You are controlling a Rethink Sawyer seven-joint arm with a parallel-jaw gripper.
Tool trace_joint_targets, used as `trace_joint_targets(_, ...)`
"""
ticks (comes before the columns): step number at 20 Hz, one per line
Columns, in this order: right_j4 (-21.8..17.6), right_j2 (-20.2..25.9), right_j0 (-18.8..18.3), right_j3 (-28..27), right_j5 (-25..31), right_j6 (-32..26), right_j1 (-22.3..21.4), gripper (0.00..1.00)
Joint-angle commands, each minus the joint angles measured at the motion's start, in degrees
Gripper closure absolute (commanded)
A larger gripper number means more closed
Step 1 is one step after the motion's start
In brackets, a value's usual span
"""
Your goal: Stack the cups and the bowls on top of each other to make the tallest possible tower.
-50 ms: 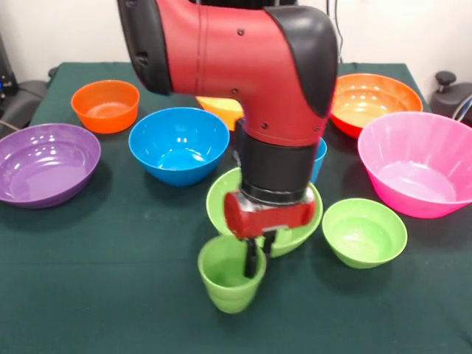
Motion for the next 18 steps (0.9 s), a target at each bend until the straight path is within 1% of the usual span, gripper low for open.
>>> trace_joint_targets(1, -0.98, -3.83, 0.35, 8.3, 10.8, 3.29, -4.53, 1.0)
trace_joint_targets(5, 0.52, -4.44, 0.73, 11.47, 11.8, 4.58, -5.29, 1.0)
trace_joint_targets(9, 1.38, -3.61, 1.07, 13.77, 10.33, 5.36, -5.5, 1.0)
trace_joint_targets(11, 1.7, -2.64, 1.16, 13.76, 9.17, 5.56, -4.79, 1.0)
trace_joint_targets(14, 2.04, -1.97, 1.63, 12.35, 9.83, 5.15, -3.73, 1.0)
trace_joint_targets(16, 2.87, 0.01, 0.82, 12.5, 9.75, 3.7, -3.09, 1.0)
trace_joint_targets(18, 3.48, 1.04, 0.53, 12.74, 8.85, 3.53, -2.34, 1.0)
